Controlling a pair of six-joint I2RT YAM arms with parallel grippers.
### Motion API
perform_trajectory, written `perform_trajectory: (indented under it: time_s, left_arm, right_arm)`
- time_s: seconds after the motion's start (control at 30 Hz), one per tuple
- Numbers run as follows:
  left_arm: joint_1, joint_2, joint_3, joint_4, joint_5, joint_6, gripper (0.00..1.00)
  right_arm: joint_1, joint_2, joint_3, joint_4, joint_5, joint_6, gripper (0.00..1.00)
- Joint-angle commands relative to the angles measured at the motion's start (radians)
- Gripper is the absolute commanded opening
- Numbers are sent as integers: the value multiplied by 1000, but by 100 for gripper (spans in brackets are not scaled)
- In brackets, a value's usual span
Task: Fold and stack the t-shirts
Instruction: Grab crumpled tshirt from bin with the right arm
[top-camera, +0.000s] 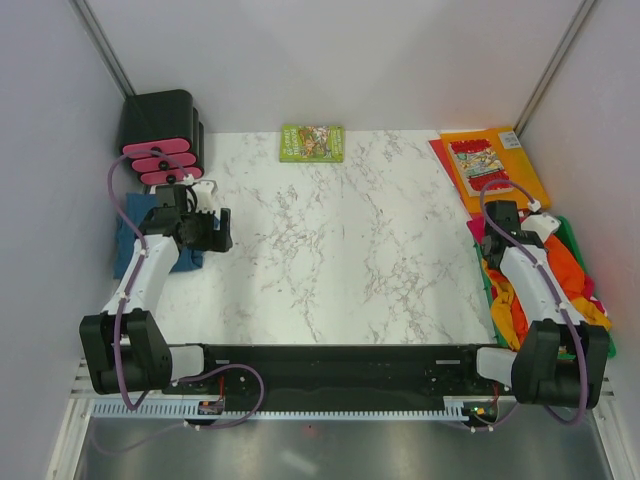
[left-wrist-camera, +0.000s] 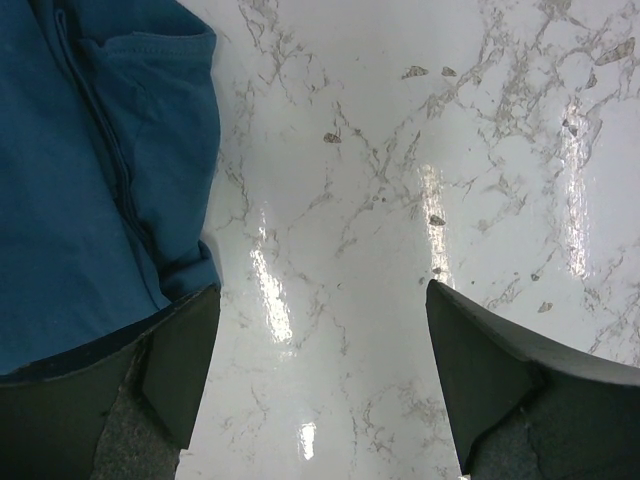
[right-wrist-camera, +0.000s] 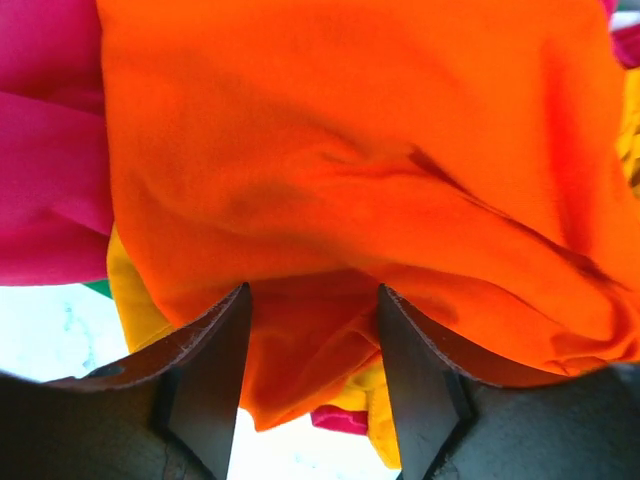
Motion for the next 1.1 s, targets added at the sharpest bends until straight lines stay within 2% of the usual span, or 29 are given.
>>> perform_trajectory:
  time_s: [0.0, 0.07, 0.1, 0.13, 0.2, 0.43, 0.53, 0.63, 0.7, 0.77, 0.87, 0.9, 0.97, 1.07]
  left_arm:
    - [5, 11, -7, 4, -2, 41, 90]
    - [5, 19, -6, 6, -4, 40, 90]
    - [3, 20, -6, 6, -2, 38, 90]
    - [5, 20, -4, 6, -2, 37, 89]
    - [5, 23, -4, 6, 2, 29, 89]
    - [5, 23, 5, 6, 22, 14, 89]
    - [3, 14, 7, 4, 33, 8, 89]
    - [3, 4, 10, 1, 41, 0, 89]
    - [5, -3, 14, -5, 42, -3, 89]
    - [3, -16, 24, -17, 41, -5, 89]
    - [6, -41, 37, -35, 41, -6, 89]
    - [3, -50, 46, -40, 44, -6, 88]
    - [3, -65, 59, -58, 47, -9, 88]
    - [3, -92, 105, -101, 71, -31, 87]
  right_arm:
    - [-10, 45, -23, 64, -14, 7, 58]
    - [-10, 62, -27, 73, -23, 4, 48]
    - [-10, 60, -29, 78, -28, 2, 38]
    - [-10, 53, -30, 84, -28, 2, 17]
    - [-10, 34, -32, 87, -31, 1, 0]
    - [1, -143, 16, 122, -95, -85, 0]
    - [36, -190, 127, 107, -126, -114, 0]
    - [85, -205, 201, 90, -173, -126, 5]
    - [131, -210, 267, 90, -196, -142, 0]
    - [159, -201, 341, 91, -274, -168, 0]
    - [254, -155, 454, 91, -365, -203, 0]
    - [320, -126, 485, 88, -374, -211, 0]
    - [389, -96, 581, 82, -374, -225, 0]
    - [559, -12, 750, 65, -358, -251, 0]
